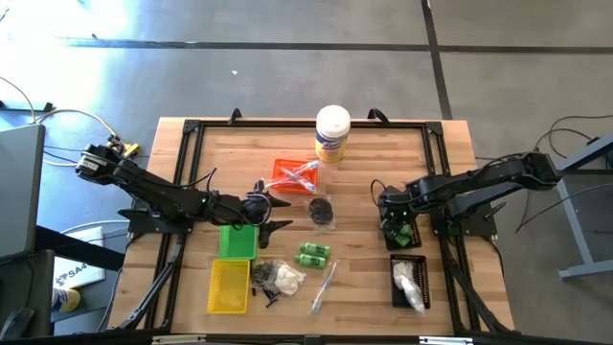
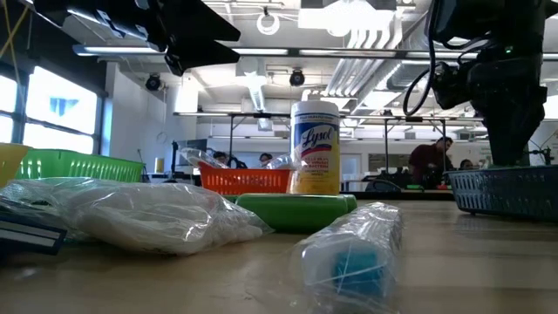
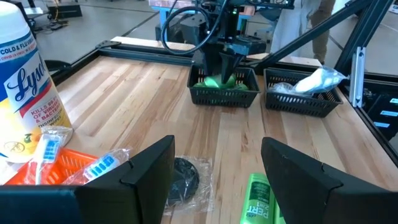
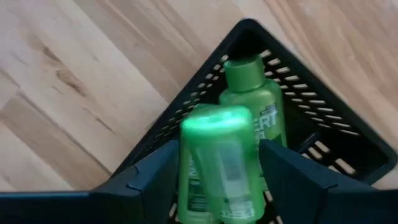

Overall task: Pick & Place Travel size toiletries
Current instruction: Put the green shampoo into the top black bin

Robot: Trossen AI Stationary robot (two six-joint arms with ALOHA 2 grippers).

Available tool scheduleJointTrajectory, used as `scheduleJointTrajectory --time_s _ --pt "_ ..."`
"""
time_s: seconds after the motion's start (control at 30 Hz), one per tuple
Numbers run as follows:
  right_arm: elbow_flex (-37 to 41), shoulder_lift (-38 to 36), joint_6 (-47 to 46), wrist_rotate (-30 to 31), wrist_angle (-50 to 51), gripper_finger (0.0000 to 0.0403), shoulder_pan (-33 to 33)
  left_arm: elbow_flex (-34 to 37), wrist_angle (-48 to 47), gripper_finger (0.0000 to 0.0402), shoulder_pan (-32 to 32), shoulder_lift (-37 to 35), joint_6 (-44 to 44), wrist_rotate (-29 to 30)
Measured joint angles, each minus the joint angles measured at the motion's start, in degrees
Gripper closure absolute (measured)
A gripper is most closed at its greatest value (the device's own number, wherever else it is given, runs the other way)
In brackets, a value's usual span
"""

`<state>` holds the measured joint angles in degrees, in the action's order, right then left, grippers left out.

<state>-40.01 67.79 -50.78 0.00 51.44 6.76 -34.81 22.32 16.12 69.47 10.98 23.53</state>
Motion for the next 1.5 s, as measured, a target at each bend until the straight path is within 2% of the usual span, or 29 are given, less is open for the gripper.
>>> scheduleJointTrajectory --time_s 0.17,0.47,0.77,1.2,1.37,1.5 --pt "0.0 -0.5 0.2 -2.9 0.0 0.0169 -1.2 0.0 0.2 0.0167 0.0 0.0 -0.1 0.0" --pt "-2.7 -0.7 8.8 -11.9 0.1 0.0186 -7.1 0.0 0.2 0.0167 0.0 0.0 -0.2 0.0" --pt "-6.7 -0.7 16.5 -12.1 -2.1 0.0199 -12.0 0.0 0.1 0.0167 0.0 0.0 -0.2 0.0" --pt "-7.4 -0.7 34.9 -11.9 -34.1 0.0200 -13.0 0.0 0.2 0.0167 0.0 0.0 -0.2 0.0" --pt "-7.4 -0.1 39.9 -11.9 -42.9 0.0200 -11.4 0.0 0.1 0.0167 0.0 0.0 -0.2 -0.2" --pt "-7.4 1.0 43.6 -11.9 -47.1 0.0200 -9.2 0.0 0.5 0.0167 0.0 0.0 0.0 -3.7"
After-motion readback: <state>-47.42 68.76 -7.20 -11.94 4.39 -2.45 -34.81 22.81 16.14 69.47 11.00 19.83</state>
